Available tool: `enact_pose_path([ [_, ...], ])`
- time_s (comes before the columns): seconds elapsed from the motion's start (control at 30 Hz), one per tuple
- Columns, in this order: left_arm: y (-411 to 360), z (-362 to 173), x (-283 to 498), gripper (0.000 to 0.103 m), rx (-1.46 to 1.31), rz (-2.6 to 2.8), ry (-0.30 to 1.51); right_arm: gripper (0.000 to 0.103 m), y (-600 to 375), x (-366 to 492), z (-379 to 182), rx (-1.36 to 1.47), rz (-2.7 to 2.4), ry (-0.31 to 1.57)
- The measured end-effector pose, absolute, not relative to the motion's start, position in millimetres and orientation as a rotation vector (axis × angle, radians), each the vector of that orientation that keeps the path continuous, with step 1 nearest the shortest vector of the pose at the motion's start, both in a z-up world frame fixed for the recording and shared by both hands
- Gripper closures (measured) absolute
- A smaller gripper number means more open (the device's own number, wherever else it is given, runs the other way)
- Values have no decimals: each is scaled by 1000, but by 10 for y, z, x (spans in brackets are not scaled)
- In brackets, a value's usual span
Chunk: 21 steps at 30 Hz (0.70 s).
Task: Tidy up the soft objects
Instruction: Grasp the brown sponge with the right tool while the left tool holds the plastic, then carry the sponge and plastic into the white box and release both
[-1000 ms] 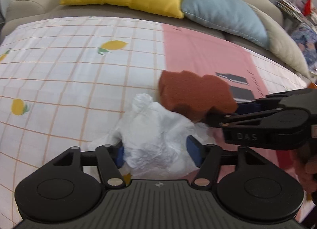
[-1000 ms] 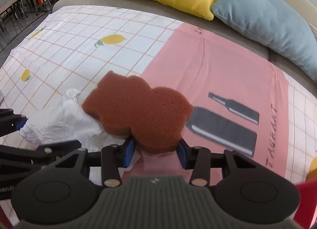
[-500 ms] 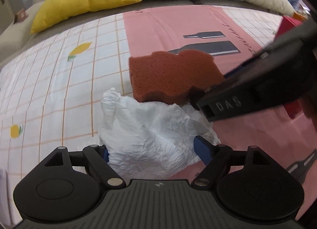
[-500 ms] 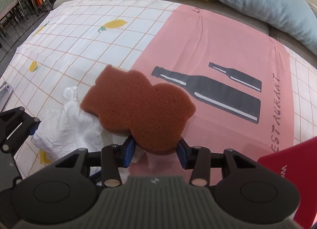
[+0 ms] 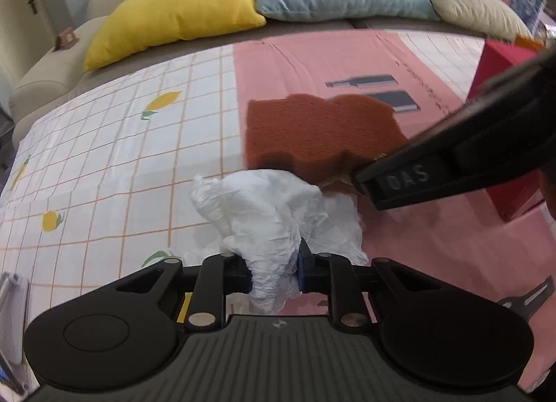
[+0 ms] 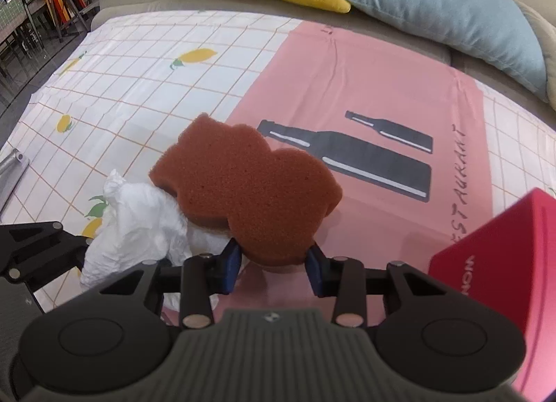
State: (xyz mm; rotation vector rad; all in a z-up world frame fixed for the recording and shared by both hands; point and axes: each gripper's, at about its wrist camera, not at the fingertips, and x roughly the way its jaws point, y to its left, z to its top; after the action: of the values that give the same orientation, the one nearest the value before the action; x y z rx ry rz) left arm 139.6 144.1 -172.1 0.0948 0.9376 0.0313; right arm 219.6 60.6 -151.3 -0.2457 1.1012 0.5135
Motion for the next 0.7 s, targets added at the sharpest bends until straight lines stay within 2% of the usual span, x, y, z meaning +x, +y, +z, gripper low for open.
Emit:
enact_pose_path([
  [0.37, 1473, -964, 1074, 80, -40, 113, 770, 64, 266, 1851, -808, -151, 538, 889],
  [0.7, 1182, -454, 819, 80, -92, 49, 655, 64, -451, 1573, -319, -42, 469, 778],
])
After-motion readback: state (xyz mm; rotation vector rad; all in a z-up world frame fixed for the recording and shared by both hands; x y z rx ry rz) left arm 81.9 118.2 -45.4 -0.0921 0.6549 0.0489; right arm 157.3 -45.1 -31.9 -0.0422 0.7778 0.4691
